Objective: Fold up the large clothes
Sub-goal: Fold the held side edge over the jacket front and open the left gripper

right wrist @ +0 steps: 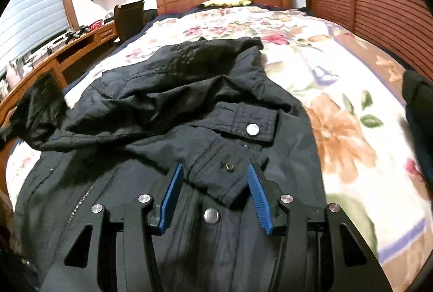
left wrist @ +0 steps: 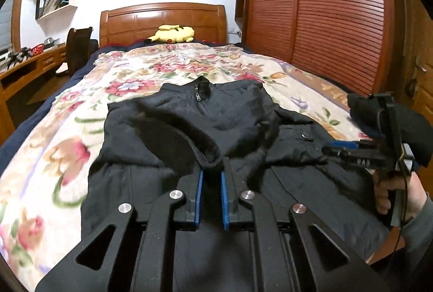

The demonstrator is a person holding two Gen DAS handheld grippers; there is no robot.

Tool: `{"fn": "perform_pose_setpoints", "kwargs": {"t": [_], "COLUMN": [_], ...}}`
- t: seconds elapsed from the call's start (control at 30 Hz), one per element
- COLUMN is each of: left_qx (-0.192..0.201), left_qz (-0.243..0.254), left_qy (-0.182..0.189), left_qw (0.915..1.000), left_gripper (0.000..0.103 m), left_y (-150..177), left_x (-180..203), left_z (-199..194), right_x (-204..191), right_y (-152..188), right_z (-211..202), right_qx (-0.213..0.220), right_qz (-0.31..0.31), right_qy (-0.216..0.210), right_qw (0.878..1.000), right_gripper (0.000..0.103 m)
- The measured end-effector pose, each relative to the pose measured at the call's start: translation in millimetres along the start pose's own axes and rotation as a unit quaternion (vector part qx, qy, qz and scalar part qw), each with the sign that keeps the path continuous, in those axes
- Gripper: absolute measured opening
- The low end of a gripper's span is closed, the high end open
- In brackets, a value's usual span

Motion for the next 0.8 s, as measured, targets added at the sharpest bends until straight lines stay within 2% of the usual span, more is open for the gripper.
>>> {"fn": "perform_pose_setpoints", "kwargs": {"t": [0.23,0.4,0.47,0.53,0.57,0.63,0.7,0.8], "left_qx": [-0.007,-0.037,-0.038,-0.024,-0.013,-0.004,0.002,0.000], "left_qz": [-0.009,-0.007,-0.008,-0.003,-0.001,-0.003,-0.009,0.001], "left_qy": [0.014,0.012,0.010,-0.001,-0.007,-0.012,-0.015,-0.045], "left_qw": [0.9998,0.9992,0.9992,0.9997,0.9999,0.9999,0.9998,0.9990], "left_gripper": [0.012,0.013,0.021,0.044,0.048,0.065,0.076,0.077], "left_y": [34.5,60.7,66.0,66.8,65.4,62.7,58.2,47.8], "left_x": [8.8,13.8,11.7,9.6,6.5,-0.2,-8.7,-22.0], "left_z": [-17.2,-25.2,-33.9,-45.2,-52.1,-58.4,-60.2,-51.5], "right_x": [0.7,-3.8,-7.1,-13.8,-16.5,-20.7,-25.4,-35.5], "right_y": [20.1,31.2,35.2,34.9,33.2,31.2,28.7,28.0], "right_z": [-26.0,-39.7,-46.0,-52.0,-53.7,-56.1,-56.1,-54.9], "right_qx": [0.000,-0.002,-0.002,0.001,0.004,0.007,0.009,0.011], "right_qz": [-0.010,-0.020,-0.025,-0.039,-0.046,-0.046,-0.040,-0.048], "right_qy": [0.013,0.018,0.015,0.015,0.013,0.006,-0.007,-0.008], "right_qw": [1.000,1.000,1.000,0.999,0.999,0.999,0.999,0.999], "right_gripper": [0.045,0.045,0.045,0.045,0.045,0.045,0.045,0.045]}}
Point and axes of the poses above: each gripper's, at about its wrist camera, not at the fingertips, and z roughly the way its jaws point, x to its right, y to its underside, the point moved 4 cm from there along z, roughly the way its jaws point, and after that the axes turned 5 degrees about -x, right-handed, at the moved point
